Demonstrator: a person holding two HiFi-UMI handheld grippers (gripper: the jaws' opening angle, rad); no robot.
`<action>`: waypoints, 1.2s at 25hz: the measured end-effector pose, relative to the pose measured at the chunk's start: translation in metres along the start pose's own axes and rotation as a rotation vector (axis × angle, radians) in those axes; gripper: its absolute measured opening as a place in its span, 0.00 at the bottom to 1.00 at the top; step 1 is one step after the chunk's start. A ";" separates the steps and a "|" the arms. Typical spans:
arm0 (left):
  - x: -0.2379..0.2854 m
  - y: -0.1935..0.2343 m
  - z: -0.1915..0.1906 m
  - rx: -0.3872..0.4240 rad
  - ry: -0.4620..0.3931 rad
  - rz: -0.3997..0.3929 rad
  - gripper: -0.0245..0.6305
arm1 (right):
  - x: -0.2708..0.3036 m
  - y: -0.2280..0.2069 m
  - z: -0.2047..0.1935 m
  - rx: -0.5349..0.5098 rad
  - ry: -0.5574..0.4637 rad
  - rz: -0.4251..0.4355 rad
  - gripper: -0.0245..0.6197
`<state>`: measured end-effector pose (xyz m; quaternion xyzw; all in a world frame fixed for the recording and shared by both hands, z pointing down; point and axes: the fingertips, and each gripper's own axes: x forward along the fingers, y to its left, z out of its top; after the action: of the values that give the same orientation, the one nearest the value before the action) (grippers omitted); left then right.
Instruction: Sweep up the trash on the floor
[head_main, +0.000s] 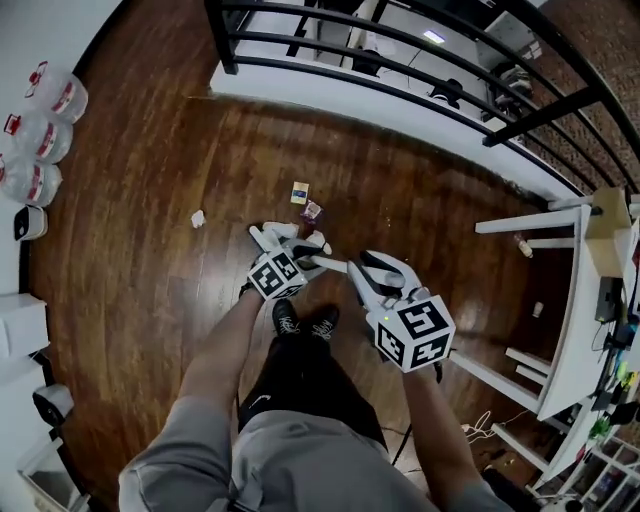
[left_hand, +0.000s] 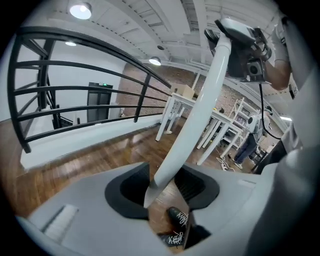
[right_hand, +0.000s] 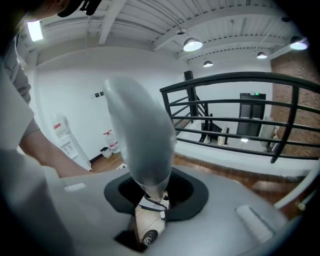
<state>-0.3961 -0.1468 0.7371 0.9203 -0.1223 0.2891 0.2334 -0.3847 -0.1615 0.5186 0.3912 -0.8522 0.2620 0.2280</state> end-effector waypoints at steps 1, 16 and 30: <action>0.011 -0.005 0.007 0.015 0.006 -0.019 0.27 | -0.008 -0.010 -0.002 0.013 -0.005 -0.021 0.17; 0.041 -0.034 0.065 0.129 0.059 -0.076 0.25 | -0.071 -0.071 0.017 0.124 -0.182 -0.036 0.17; -0.194 0.164 -0.077 0.055 0.140 0.047 0.25 | 0.178 0.097 0.088 0.196 -0.189 0.064 0.17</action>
<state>-0.6479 -0.2322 0.7378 0.9008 -0.1190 0.3615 0.2091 -0.5817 -0.2596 0.5316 0.4073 -0.8522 0.3131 0.0989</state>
